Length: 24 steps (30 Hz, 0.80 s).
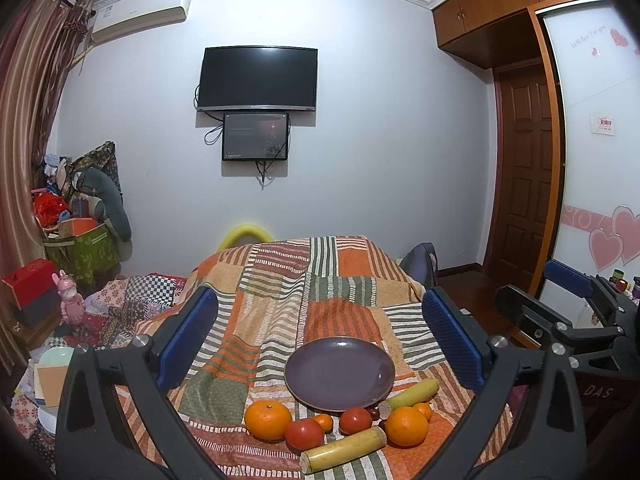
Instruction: Organize fruits
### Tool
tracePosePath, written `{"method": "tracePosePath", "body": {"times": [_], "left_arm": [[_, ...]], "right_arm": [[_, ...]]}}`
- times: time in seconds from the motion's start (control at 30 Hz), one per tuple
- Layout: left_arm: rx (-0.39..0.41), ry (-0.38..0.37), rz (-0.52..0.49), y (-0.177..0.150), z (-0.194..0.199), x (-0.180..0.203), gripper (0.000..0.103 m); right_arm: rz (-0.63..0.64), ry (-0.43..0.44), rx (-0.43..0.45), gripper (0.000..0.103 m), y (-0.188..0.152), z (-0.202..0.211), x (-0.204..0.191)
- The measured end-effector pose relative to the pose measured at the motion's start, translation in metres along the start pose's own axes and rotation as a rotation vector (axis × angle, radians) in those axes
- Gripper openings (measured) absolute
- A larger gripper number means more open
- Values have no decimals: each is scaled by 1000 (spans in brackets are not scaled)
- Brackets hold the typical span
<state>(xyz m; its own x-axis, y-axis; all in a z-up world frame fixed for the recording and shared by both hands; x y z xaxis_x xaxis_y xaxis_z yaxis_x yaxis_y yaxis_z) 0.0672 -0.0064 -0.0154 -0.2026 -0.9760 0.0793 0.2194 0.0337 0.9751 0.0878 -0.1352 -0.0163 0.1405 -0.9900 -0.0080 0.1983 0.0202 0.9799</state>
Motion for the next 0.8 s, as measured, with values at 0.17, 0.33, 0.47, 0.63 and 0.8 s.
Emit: {"method": "tracePosePath", "body": {"times": [0.17,0.33,0.47,0.63,0.8], "left_arm": [[-1,0,1,2,0,0,103],[-1,0,0,2,0,0,103],[-1,0,1,3,0,0,103],[-1,0,0,4,0,0,103],[-1,1,-1,3,0,0,103]], "right_arm": [[-1,-1,0,103,0,0,0],[-1,0,3,103,0,0,0],[-2,0,5,103,0,0,0],[-2,0,6,103,0,0,0],[-4,1,6,103,0,0,0]]}}
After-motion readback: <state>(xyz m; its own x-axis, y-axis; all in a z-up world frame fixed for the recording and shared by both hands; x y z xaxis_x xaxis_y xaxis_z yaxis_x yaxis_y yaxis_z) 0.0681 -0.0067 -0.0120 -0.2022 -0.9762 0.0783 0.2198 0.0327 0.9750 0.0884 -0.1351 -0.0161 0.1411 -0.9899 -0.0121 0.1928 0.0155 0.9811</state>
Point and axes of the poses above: each gripper's, at about its wrist camera, not at the fingertips, and z roughly against the way its jaws point, x to its right, y to its top, the point moved 7 cm from there along -z, roughly the way its jaws point, and after that the axes turned 12 degrees about -y, right-handed, at the moved point
